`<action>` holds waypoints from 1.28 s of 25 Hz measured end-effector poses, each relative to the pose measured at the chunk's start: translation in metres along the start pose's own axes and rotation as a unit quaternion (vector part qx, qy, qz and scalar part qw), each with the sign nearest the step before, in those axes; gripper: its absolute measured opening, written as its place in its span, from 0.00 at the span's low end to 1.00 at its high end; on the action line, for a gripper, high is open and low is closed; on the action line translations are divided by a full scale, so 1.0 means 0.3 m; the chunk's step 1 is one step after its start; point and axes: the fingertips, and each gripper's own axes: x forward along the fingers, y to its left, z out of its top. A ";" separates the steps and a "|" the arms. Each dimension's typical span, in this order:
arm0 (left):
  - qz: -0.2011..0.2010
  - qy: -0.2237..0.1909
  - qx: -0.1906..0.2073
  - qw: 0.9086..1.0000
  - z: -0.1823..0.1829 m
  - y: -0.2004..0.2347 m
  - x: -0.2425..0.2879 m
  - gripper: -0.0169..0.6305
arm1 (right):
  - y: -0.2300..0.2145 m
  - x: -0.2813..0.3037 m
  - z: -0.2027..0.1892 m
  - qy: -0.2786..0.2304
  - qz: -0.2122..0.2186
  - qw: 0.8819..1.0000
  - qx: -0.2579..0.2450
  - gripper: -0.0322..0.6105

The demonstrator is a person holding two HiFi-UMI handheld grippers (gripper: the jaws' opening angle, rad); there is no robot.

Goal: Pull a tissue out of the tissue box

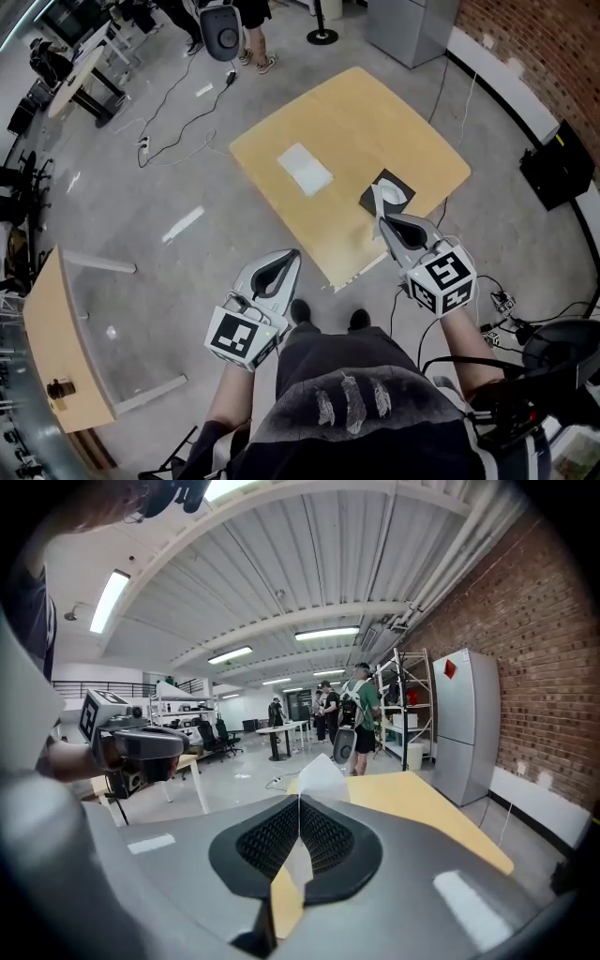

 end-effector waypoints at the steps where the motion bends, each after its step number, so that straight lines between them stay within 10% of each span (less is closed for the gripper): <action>1: -0.006 -0.002 -0.002 1.000 -0.007 0.019 0.001 0.03 | 0.006 0.016 0.000 0.003 -0.007 1.000 -0.001 0.05; 13: -0.051 -0.017 -0.004 0.999 0.009 0.389 -0.097 0.03 | 0.225 0.277 0.133 -0.017 0.003 0.997 0.077 0.05; 32: -0.114 -0.046 -0.009 0.992 -0.040 0.525 -0.148 0.03 | 0.332 0.347 0.166 -0.017 -0.048 0.995 0.084 0.05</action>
